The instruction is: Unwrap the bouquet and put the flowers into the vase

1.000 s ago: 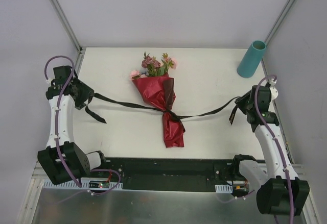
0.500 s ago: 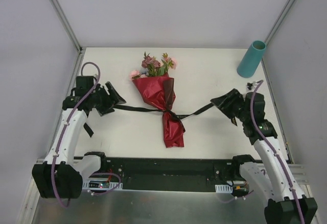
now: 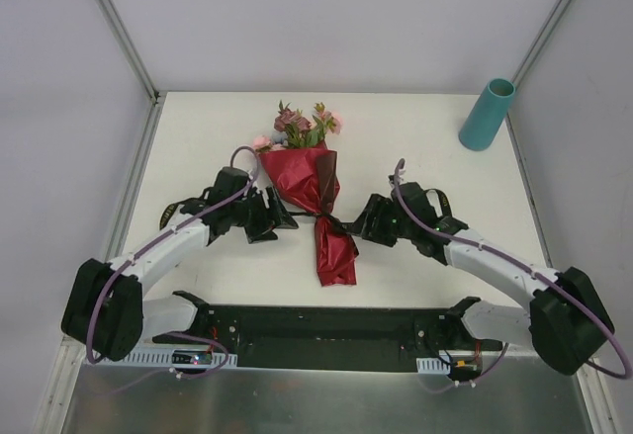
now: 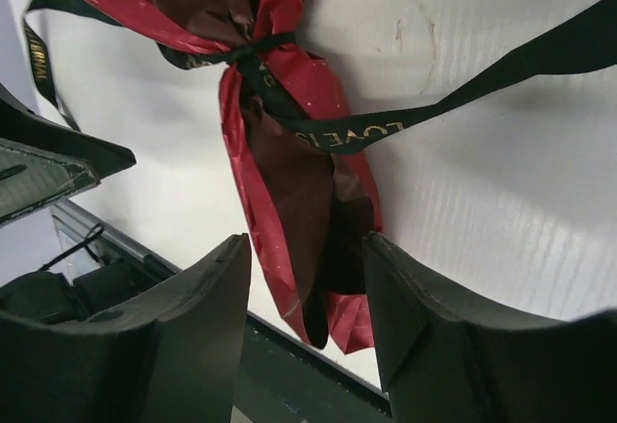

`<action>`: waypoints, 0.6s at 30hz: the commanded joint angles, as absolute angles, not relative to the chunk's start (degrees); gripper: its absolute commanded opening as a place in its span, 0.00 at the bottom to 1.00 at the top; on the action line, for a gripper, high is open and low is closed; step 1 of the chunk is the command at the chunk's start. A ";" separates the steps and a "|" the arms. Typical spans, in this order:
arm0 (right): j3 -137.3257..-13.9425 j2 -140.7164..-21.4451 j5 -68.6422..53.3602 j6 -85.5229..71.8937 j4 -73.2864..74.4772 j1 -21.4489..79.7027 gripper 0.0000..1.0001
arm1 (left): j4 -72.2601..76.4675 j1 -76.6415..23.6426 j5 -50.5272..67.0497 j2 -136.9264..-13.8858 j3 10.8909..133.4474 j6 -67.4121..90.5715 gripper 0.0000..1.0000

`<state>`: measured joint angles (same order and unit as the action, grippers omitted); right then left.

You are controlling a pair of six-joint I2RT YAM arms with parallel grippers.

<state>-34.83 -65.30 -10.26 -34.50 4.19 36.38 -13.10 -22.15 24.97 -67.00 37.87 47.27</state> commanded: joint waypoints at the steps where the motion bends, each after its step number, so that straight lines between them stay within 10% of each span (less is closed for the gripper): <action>1: -36.30 -69.34 -7.65 -35.50 -2.10 39.98 0.56 | -1.68 -27.41 23.21 -71.18 37.18 50.01 0.70; 18: -27.69 -76.55 2.17 -45.79 -15.21 50.53 0.23 | 15.29 -32.87 19.43 -83.32 33.49 50.54 0.61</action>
<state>-27.86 -76.55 -3.46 -42.11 -10.22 48.60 9.72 -31.62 22.00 -82.19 34.57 51.03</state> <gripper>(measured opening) 0.229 0.629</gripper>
